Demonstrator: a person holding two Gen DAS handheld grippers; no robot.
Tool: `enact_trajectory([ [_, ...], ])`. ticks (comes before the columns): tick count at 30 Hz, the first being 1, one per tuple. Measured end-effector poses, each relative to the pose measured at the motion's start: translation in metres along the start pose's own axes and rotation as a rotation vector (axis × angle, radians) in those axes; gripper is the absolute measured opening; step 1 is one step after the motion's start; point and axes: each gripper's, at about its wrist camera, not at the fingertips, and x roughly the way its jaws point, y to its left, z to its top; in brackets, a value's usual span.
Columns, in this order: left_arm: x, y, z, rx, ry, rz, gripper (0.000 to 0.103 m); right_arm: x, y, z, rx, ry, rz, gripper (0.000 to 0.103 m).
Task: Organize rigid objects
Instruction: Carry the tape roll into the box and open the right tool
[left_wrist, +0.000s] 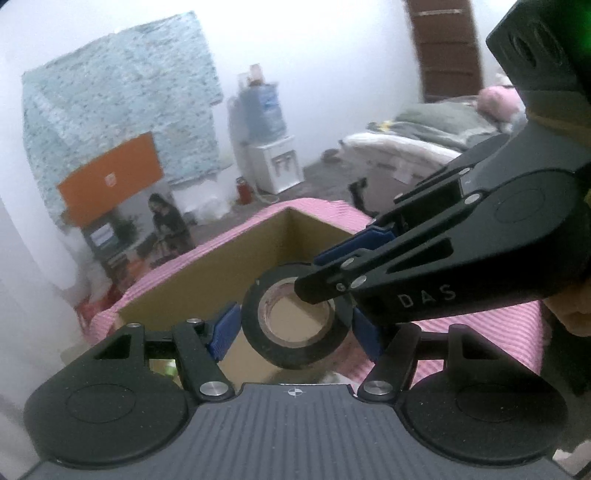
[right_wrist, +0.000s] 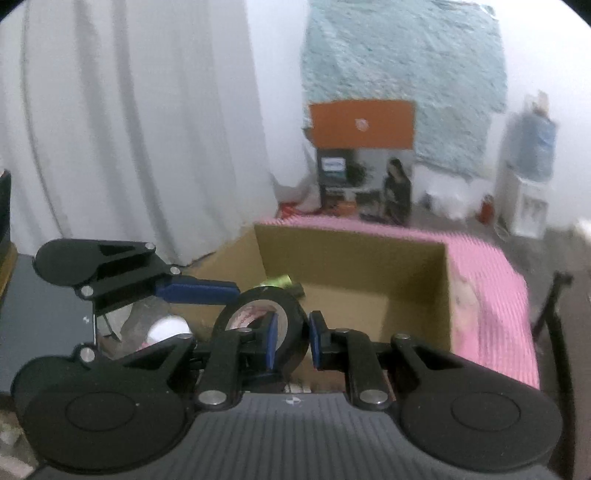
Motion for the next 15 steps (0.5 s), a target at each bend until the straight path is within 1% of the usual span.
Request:
enact_trajectory([
  [3, 0.022, 0.026, 0.009, -0.053, 0.062, -0.019, 0.067, 0.024, -0.003, 0.023, -0.007, 0.027, 0.045, 0.020],
  [4, 0.029, 0.033, 0.008, -0.068, 0.085, -0.031, 0.067, 0.034, -0.006, 0.030, -0.004, 0.046, 0.061, 0.020],
  [6, 0.050, 0.051, 0.009, -0.116, 0.158, -0.070, 0.067, 0.058, -0.014, 0.040, 0.017, 0.105, 0.095, 0.020],
  [9, 0.084, 0.069, 0.006, -0.178, 0.271, -0.126, 0.067, 0.102, -0.031, 0.050, 0.068, 0.227, 0.146, 0.020],
  [11, 0.106, 0.077, 0.001, -0.206, 0.349, -0.157, 0.067, 0.130, -0.044, 0.050, 0.111, 0.309, 0.177, 0.020],
  [14, 0.133, 0.087, -0.003, -0.234, 0.443, -0.191, 0.067, 0.169, -0.057, 0.045, 0.158, 0.427, 0.210, 0.020],
  [15, 0.138, 0.090, -0.004, -0.241, 0.466, -0.200, 0.067, 0.173, -0.057, 0.040, 0.168, 0.452, 0.214, 0.020],
])
